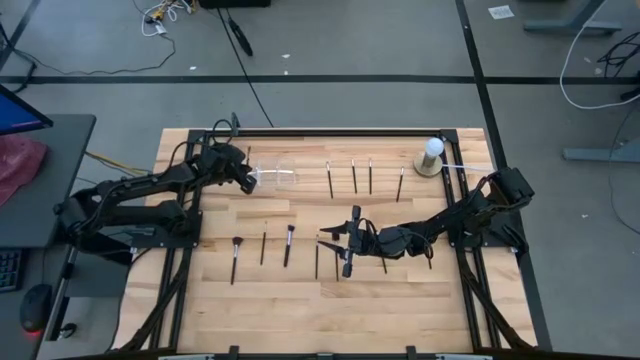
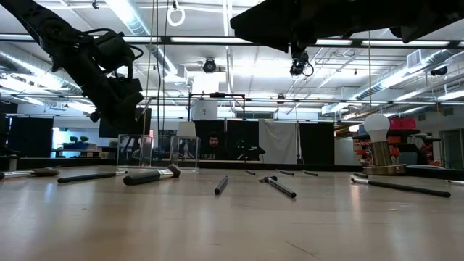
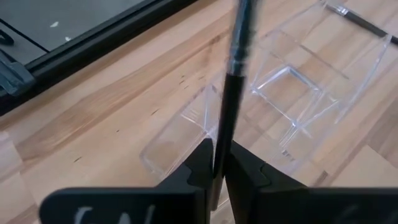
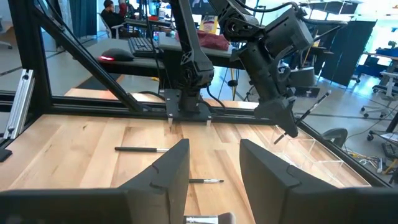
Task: Put items in baskets/containers
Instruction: Put the eyeshadow brush into the transparent organizer
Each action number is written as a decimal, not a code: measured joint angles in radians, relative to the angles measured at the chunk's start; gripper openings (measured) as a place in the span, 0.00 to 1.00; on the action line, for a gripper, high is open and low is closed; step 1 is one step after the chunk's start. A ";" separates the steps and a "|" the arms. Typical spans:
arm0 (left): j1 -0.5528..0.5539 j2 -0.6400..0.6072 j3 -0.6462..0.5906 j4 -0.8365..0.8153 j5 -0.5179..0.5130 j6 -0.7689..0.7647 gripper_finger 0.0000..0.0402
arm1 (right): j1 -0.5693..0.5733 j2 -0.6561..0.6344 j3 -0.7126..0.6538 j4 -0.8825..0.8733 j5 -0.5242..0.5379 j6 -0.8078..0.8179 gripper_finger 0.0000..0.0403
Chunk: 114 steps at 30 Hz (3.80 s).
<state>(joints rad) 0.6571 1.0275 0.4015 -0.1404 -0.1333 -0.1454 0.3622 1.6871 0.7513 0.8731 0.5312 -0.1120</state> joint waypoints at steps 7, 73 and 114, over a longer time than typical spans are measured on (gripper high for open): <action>0.000 0.000 0.000 -0.004 0.000 0.000 0.14 | 0.000 0.000 0.000 0.000 0.000 0.000 0.35; -0.795 -0.174 -0.108 0.442 -0.095 -0.001 0.10 | 0.393 -0.274 -0.156 -1.936 -0.177 2.272 0.35; -0.797 -0.132 -0.108 0.470 -0.091 -0.001 0.10 | 0.364 -0.119 -0.206 -1.375 0.107 1.877 0.02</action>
<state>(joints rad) -0.1398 0.8955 0.2935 0.3297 -0.2245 -0.1465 0.7266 1.5684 0.5449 -0.5022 0.6384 1.7655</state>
